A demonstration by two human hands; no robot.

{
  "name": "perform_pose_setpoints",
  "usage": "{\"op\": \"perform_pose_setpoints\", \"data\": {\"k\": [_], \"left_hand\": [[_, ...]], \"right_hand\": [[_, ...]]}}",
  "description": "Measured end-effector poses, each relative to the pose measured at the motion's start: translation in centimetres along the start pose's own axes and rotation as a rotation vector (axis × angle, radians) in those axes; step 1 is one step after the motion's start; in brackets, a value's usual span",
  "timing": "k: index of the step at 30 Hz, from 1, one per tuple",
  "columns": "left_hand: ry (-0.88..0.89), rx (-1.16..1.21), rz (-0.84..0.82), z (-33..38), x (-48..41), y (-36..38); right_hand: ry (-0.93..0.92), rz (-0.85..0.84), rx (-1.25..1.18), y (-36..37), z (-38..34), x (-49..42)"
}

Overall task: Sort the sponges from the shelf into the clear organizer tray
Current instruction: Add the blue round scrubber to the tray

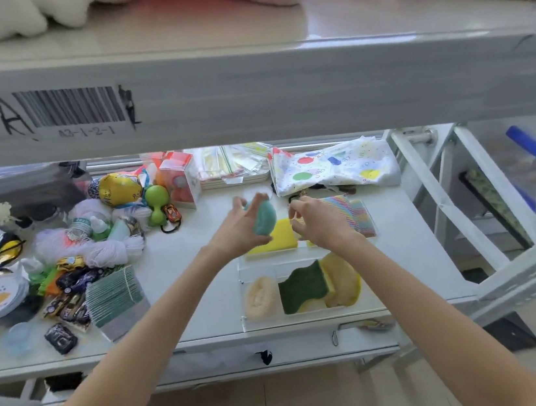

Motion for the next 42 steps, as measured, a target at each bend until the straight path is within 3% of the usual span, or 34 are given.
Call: {"op": "perform_pose_setpoints", "data": {"k": [8, 14, 20, 28, 34, 38, 42], "left_hand": [[0.205, 0.145, -0.088, 13.2, -1.1, 6.2], [0.267, 0.158, -0.082, 18.6, -2.2, 10.7], [0.213, -0.328, -0.116, 18.5, -2.9, 14.4], [0.195, -0.542, -0.256, 17.5, -2.6, 18.0], [0.191, -0.501, -0.22, 17.3, -2.9, 17.7], [0.223, -0.37, -0.081, 17.2, -2.5, 14.1], [0.101, -0.326, 0.046, 13.2, -2.8, 8.2]], "right_hand": [[0.05, 0.002, 0.043, -4.0, 7.7, 1.8], [0.097, -0.006, 0.075, -5.3, 14.1, 2.8], [0.103, -0.001, 0.078, -5.4, 17.2, 2.8], [0.054, -0.022, 0.066, -4.4, 16.3, 2.8], [0.014, -0.027, 0.058, -4.1, 14.7, 2.6], [0.008, -0.03, 0.027, -4.1, 13.5, 2.1], [0.012, -0.026, 0.004, -4.1, 12.0, 1.4]]}}
Point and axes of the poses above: each hand's wrist, its own x-axis away from the middle knuckle, its own y-axis out of the palm, z = x × y, the point moved 10 cm from there along -x, towards the middle knuckle, and after that the axes turned 12 degrees about y, right-handed, at the moved point
